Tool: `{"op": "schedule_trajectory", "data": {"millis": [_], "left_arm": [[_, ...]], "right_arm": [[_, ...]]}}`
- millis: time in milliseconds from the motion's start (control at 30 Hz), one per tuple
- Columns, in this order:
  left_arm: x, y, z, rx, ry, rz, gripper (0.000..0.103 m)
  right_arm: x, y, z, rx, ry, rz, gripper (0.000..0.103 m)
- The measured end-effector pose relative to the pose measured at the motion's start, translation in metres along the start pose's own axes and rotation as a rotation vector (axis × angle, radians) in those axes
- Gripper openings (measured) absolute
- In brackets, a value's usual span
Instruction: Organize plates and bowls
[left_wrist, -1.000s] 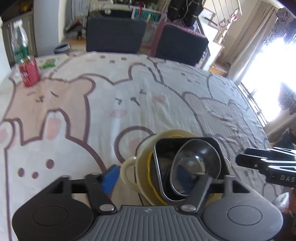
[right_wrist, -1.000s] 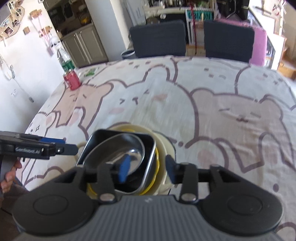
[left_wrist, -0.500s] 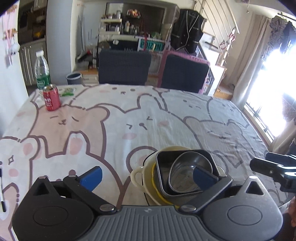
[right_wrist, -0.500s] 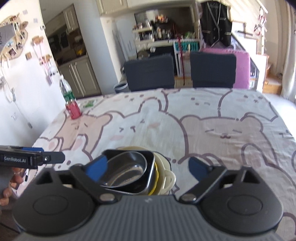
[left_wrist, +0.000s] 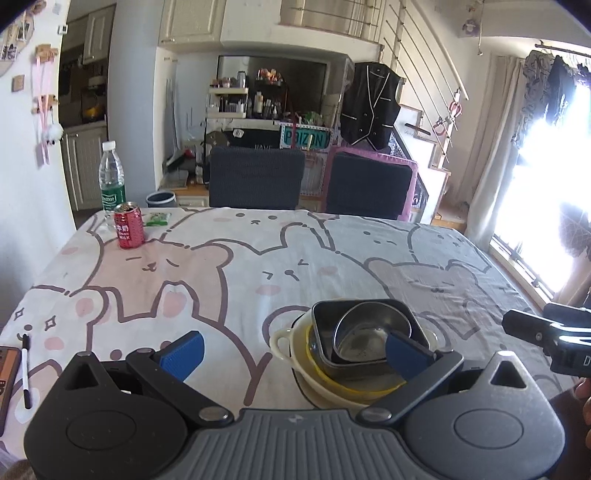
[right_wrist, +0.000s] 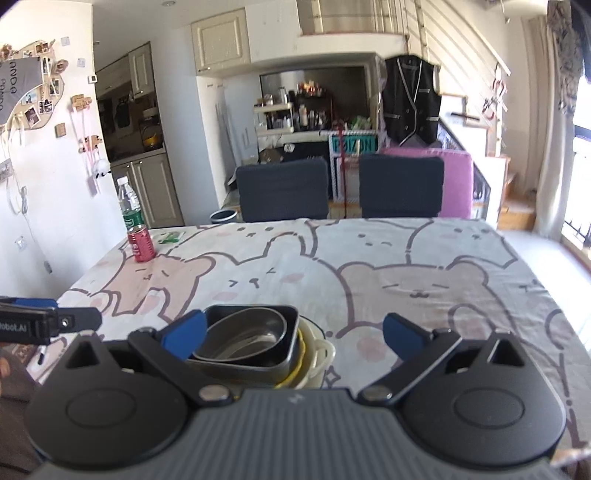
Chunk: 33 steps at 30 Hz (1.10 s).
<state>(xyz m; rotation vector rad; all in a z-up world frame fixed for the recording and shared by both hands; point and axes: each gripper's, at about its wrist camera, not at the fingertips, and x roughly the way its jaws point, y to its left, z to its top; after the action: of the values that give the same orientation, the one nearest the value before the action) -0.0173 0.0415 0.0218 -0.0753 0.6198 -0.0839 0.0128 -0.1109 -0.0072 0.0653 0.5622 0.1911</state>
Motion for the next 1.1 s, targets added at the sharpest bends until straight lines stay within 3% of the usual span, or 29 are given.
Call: {"op": "schedule_trajectory", "data": {"millis": [200, 467, 700, 1100], "left_arm": [[-0.005, -0.004, -0.020, 0.037, -0.028, 0.043, 0.103], [-0.007, -0.006, -0.043, 0.037, -0.035, 0.039, 0.103], [-0.008, -0.011, -0.056, 0.071, -0.035, 0.059, 0.103], [-0.014, -0.011, -0.063, 0.065, -0.055, 0.064, 0.103]], "right_arm": [[-0.010, 0.008, -0.018, -0.039, -0.021, -0.034, 0.103], [-0.019, 0.011, -0.039, -0.062, -0.028, -0.063, 0.103], [-0.026, 0.010, -0.051, -0.093, -0.060, -0.096, 0.103], [-0.028, 0.003, -0.064, -0.070, -0.033, -0.087, 0.103]]}}
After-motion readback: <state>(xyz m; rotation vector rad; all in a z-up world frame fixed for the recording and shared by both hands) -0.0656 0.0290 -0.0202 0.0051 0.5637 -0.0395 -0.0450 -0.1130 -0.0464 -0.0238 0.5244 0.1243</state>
